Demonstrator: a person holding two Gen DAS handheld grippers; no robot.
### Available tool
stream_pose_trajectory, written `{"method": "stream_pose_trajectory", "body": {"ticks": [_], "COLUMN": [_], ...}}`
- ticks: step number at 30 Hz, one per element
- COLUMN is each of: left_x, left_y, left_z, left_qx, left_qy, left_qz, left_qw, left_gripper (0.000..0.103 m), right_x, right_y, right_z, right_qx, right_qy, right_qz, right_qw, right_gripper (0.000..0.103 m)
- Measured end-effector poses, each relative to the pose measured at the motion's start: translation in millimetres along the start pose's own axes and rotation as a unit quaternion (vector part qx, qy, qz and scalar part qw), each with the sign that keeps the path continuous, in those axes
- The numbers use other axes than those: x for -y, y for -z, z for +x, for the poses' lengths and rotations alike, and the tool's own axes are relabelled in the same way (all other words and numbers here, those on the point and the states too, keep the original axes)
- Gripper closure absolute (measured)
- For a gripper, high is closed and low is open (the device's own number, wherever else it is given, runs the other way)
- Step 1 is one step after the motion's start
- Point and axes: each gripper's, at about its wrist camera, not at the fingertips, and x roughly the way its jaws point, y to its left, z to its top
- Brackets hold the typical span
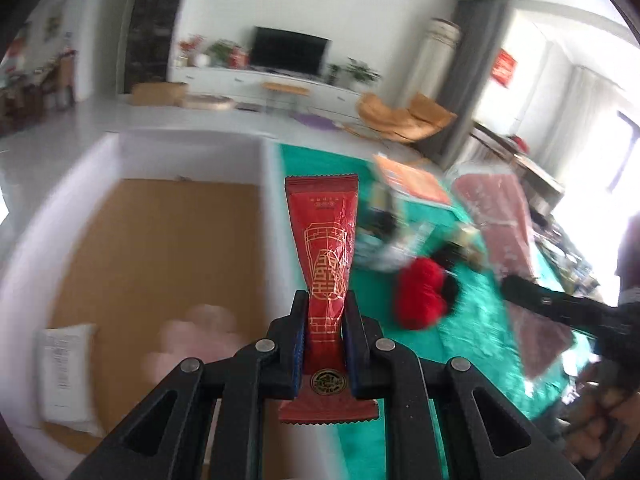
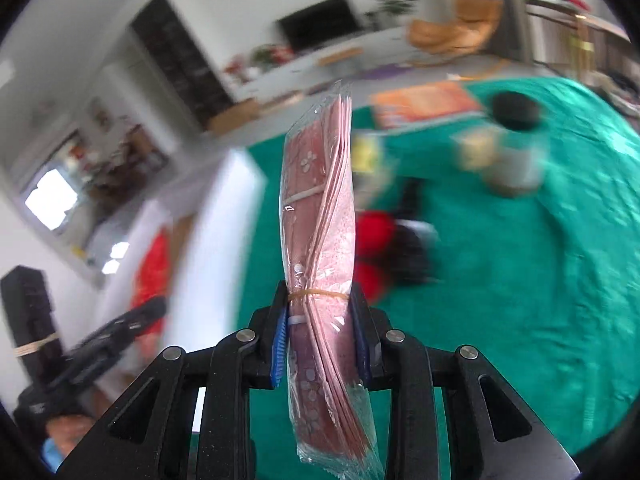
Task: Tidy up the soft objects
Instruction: 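Drop the pink bundle from the right tool while the left drops the red packet into the box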
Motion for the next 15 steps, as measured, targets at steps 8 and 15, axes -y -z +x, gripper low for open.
{"method": "stream_pose_trajectory", "body": {"ticks": [8, 15], "left_x": [-122, -104], "left_y": [15, 17], "left_z": [-28, -19], "left_qx": [-0.003, 0.029], "left_qy": [-0.185, -0.184], "left_qz": [-0.095, -0.089], "left_qw": [0.9781, 0.9784], "left_gripper": [0.007, 0.002], "right_x": [-162, -121], "right_y": [5, 20], "right_z": [77, 74], "right_qx": [-0.091, -0.037], "right_qy": [-0.183, -0.076], "right_qz": [-0.081, -0.102], "right_qw": [0.976, 0.991], "right_gripper": [0.027, 0.025]}}
